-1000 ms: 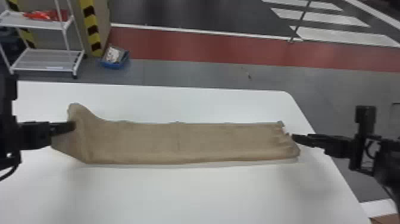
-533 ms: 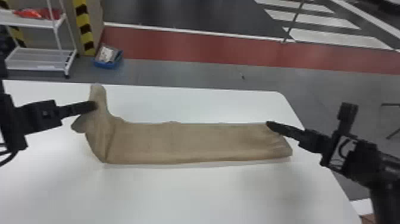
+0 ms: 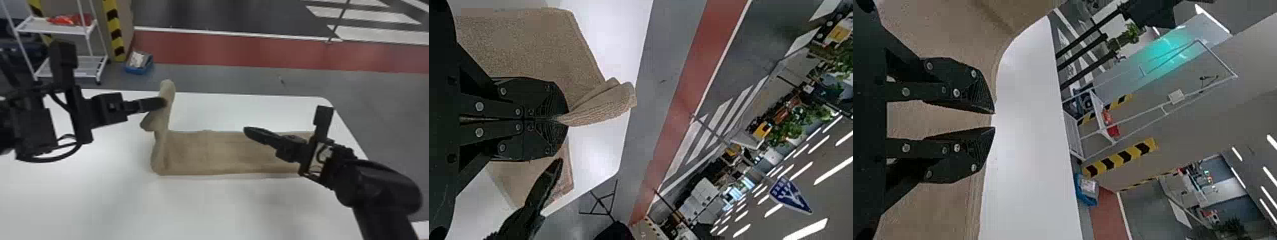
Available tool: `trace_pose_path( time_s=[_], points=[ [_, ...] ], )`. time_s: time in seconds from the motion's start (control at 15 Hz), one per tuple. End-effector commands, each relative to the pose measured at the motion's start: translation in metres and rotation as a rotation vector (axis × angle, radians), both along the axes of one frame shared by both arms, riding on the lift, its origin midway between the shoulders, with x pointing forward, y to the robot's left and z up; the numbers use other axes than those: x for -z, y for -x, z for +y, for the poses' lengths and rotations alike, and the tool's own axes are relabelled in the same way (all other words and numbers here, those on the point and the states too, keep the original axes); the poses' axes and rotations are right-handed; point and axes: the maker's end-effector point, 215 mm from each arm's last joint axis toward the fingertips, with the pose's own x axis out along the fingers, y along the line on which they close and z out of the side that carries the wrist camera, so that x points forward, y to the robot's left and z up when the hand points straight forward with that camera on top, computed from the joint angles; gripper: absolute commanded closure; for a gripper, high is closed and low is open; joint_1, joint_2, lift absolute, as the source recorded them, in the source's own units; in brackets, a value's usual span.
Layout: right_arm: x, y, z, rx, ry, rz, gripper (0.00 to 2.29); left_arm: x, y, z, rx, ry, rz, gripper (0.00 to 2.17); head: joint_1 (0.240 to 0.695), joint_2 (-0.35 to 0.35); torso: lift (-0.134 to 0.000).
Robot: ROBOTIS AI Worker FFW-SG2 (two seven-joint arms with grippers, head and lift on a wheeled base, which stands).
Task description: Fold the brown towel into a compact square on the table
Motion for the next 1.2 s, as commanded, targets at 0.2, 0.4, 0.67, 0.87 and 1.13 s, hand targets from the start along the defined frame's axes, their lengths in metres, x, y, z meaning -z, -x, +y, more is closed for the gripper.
trace_pose_path(
  time_s=[0.2,0.4,0.67,0.87,1.13],
  points=[
    [0.034,-0.008,0.124,-0.147,0.033,-0.024,1.68,-0.03,-0.001,-0.064,0.093,-0.077,-0.061,1.53,0.695,-0.056,-0.124],
    [0.03,-0.009,0.172,-0.193,0.012,-0.043,1.68,-0.05,-0.004,-0.09,0.129,-0.123,-0.113,1.53,0.695,-0.028,-0.124],
    [0.023,0.005,0.223,-0.264,-0.003,-0.062,1.68,-0.055,-0.01,-0.102,0.139,-0.145,-0.123,1.53,0.695,-0.001,-0.124],
    [0.018,0.013,0.243,-0.286,-0.026,-0.054,1.68,-0.061,-0.012,-0.101,0.147,-0.152,-0.136,1.53,0.695,0.031,-0.124],
    [0.019,0.017,0.235,-0.266,-0.035,-0.061,1.68,-0.055,-0.016,-0.089,0.125,-0.163,-0.128,1.53,0.694,0.056,-0.124]
  ],
)
